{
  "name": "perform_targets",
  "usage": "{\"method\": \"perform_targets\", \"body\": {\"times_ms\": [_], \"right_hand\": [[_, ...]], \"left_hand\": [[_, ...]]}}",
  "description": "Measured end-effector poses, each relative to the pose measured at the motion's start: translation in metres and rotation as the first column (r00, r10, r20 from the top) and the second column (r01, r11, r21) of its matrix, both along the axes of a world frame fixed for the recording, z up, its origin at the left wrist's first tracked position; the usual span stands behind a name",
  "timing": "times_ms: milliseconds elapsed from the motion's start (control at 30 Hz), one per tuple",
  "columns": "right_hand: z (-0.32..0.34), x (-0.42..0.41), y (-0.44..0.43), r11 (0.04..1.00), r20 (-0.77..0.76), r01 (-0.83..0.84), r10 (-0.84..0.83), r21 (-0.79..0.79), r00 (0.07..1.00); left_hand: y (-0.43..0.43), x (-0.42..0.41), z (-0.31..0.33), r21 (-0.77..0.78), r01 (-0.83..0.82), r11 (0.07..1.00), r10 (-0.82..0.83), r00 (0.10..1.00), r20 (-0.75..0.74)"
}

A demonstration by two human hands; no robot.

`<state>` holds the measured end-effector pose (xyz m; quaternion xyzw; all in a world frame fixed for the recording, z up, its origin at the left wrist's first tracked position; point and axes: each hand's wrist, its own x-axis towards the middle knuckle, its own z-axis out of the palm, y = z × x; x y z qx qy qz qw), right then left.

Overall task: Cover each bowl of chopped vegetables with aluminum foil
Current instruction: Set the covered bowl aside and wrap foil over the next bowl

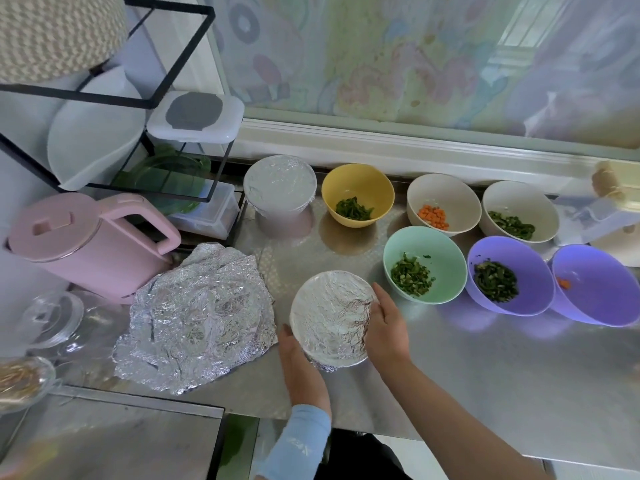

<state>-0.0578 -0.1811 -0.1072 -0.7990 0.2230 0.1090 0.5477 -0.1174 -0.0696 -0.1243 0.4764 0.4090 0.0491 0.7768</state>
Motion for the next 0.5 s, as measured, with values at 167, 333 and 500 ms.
{"method": "perform_targets", "body": {"times_ms": [167, 333, 500], "right_hand": [[0.001, -0.015, 0.007, 0.997, 0.028, 0.079, -0.079, -0.024, 0.997], [0.001, -0.013, 0.001, 0.994, 0.040, 0.022, -0.018, -0.110, 0.999], [0.004, 0.008, 0.001, 0.930, 0.065, -0.266, 0.290, -0.256, 0.955]], "left_hand": [[0.006, 0.031, 0.005, -0.127, -0.062, 0.990, 0.065, 0.998, 0.018], [0.029, 0.040, 0.016, -0.125, -0.076, 0.989, 0.077, 0.997, 0.000], [0.017, 0.015, 0.009, 0.198, -0.134, 0.971, 0.140, 0.990, -0.015]]}}
